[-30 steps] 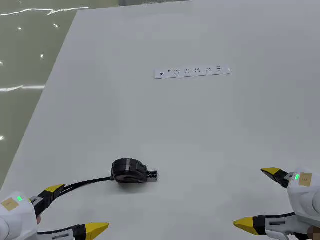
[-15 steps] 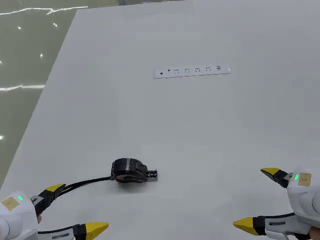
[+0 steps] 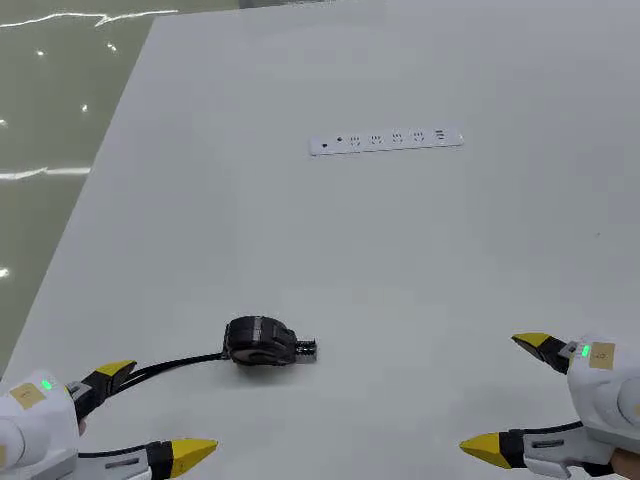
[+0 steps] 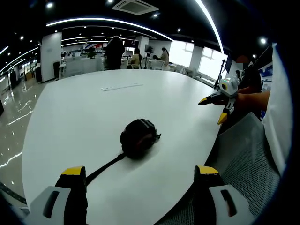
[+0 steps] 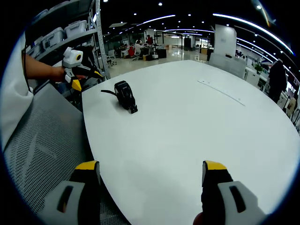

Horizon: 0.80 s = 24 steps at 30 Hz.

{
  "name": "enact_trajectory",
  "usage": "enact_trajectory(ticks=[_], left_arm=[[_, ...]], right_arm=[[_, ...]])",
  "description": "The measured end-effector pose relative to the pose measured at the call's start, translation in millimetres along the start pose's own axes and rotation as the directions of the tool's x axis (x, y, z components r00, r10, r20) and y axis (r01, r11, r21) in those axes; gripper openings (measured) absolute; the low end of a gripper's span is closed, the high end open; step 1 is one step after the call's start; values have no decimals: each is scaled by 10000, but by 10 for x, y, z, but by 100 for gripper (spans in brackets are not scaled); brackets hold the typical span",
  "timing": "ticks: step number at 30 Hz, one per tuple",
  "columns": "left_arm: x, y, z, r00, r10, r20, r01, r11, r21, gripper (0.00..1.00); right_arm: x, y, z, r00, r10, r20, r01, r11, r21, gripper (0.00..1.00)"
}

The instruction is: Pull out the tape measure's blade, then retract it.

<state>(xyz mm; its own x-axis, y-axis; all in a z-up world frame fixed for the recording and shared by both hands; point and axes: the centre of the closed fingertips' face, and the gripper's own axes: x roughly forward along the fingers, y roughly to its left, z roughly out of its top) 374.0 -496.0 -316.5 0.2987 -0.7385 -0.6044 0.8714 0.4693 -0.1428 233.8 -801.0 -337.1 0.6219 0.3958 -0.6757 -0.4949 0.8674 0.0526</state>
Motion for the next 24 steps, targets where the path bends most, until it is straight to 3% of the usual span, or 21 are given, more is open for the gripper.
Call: enact_trajectory(ticks=[15,20,24], left_arm=[[221,-74,150,9981,-607,46,605,9974,390,91],[223,-54,136,9974,-726,17,724,9964,444,91],[246,-18,61,9971,-756,-126,761,9960,471,90]], right_arm=[[241,22,63,9980,541,322,-544,9985,59,90],[269,14,83,9977,581,357,-580,9983,-29,90],[314,0,77,9972,615,434,-614,9981,-42,90]])
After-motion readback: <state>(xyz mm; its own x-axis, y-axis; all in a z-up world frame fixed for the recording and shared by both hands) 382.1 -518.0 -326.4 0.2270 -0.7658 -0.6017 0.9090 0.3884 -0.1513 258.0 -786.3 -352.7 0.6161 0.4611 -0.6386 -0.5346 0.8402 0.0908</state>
